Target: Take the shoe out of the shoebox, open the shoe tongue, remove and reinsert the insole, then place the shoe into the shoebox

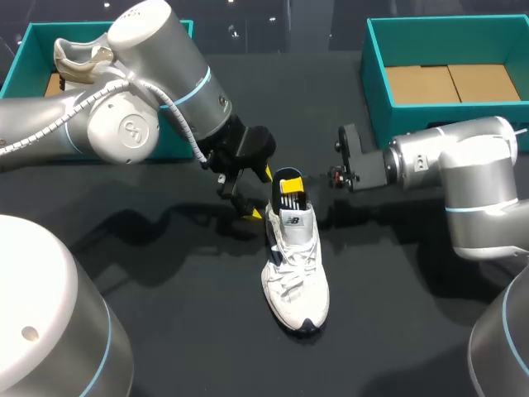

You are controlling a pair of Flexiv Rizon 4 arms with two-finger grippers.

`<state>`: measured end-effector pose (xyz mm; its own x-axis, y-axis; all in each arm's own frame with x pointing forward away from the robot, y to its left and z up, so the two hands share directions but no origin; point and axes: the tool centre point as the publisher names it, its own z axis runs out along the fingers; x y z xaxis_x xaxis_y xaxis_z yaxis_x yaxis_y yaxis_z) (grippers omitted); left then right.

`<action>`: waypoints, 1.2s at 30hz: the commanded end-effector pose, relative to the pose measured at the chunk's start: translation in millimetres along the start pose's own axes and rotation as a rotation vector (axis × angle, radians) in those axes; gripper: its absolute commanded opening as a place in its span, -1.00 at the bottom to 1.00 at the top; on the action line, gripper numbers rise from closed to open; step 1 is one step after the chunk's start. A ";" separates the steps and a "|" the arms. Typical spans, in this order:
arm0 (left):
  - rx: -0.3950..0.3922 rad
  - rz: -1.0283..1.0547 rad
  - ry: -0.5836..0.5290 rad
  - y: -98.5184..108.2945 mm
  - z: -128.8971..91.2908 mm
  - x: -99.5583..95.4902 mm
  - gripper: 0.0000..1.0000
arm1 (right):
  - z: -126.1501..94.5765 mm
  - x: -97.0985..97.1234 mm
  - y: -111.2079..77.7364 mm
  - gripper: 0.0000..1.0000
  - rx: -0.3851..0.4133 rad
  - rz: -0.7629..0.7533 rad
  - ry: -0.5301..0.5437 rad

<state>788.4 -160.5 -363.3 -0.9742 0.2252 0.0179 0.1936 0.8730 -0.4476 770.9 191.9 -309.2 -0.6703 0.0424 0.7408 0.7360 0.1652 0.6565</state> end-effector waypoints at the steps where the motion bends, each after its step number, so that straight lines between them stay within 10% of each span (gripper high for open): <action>1: 0.000 0.001 -0.001 0.6 -0.7 1.0 1.00 | 5.8 -10.6 -4.4 -1.00 0.010 0.023 0.012; 14: 0.000 0.001 -0.001 0.6 -0.7 1.0 1.00 | 2.3 -0.4 -45.9 -1.00 -0.038 0.109 0.009; 28: 0.000 0.001 -0.001 0.6 -0.7 1.0 1.00 | -3.2 12.9 -1.2 -0.29 -0.012 -0.036 -0.012; 36: 0.000 0.001 -0.001 0.6 -0.7 1.0 1.00 | 0.5 -3.8 -1.0 -0.79 0.008 -0.002 -0.022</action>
<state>788.4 -160.5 -363.3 -0.9741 0.2252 0.0179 0.1936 0.8730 -0.4476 768.5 187.3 -305.5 -0.6792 0.0708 0.7306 0.7302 0.1665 0.6627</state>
